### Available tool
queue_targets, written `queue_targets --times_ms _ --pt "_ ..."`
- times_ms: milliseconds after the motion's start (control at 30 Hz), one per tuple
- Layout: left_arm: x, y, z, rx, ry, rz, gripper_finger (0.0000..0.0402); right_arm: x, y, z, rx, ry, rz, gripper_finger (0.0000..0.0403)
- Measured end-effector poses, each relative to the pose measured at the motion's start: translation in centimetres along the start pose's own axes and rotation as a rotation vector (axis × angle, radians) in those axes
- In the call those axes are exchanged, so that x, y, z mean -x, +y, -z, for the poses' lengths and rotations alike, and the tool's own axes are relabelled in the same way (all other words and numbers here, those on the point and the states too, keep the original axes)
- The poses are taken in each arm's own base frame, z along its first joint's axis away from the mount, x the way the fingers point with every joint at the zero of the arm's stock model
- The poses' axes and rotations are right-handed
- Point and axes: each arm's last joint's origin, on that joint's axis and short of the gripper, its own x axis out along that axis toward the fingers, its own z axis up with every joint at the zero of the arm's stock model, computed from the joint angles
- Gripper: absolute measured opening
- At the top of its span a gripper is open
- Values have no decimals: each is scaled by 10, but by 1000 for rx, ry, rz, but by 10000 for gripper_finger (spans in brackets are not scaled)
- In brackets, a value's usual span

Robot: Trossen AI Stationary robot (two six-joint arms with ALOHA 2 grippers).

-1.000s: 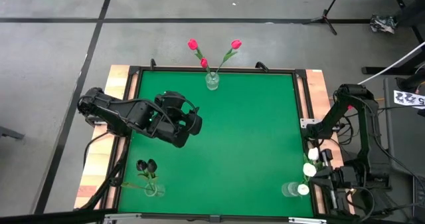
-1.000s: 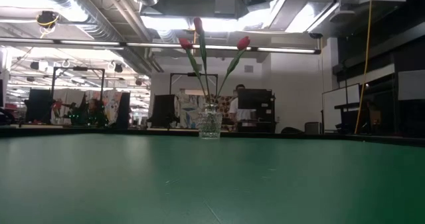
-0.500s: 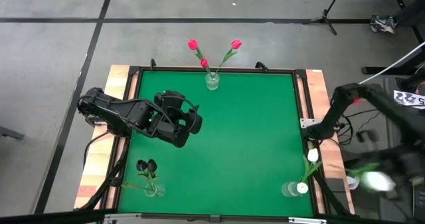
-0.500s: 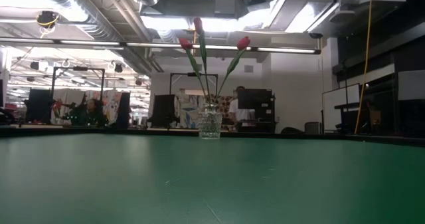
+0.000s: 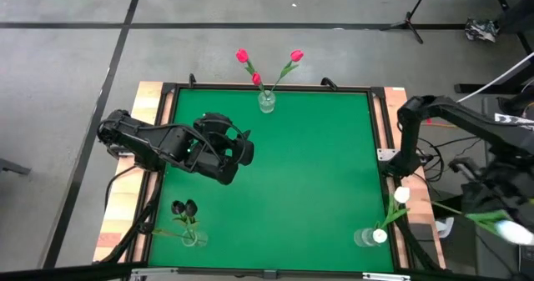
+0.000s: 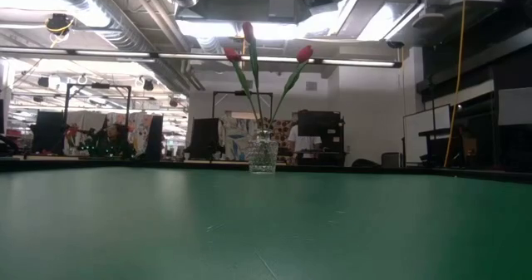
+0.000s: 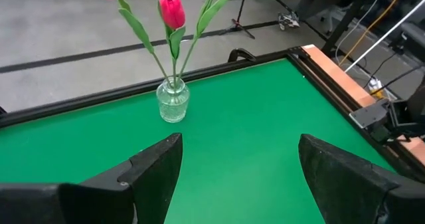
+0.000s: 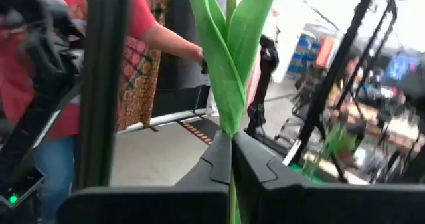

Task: Sort flowers into vase by color
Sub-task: Put the white flower into the bottom right transparent vase

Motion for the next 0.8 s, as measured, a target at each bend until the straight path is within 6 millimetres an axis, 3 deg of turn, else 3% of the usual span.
queue_targets --times_ms 267,367,567,700,800 --pt "-1 -1 1 46 0 -1 294 -33 12 54 -92 35 221 0" --pt "-3 -3 3 45 -3 -6 294 -52 9 57 -161 42 346 0" --pt "-7 -7 6 61 -4 -13 294 -75 -28 26 -336 13 586 0" --pt "-8 -8 7 66 -5 -16 294 -68 -68 -12 -423 -18 703 0" --pt "-9 -8 8 59 -4 -18 294 -55 -87 -45 -282 35 676 0"
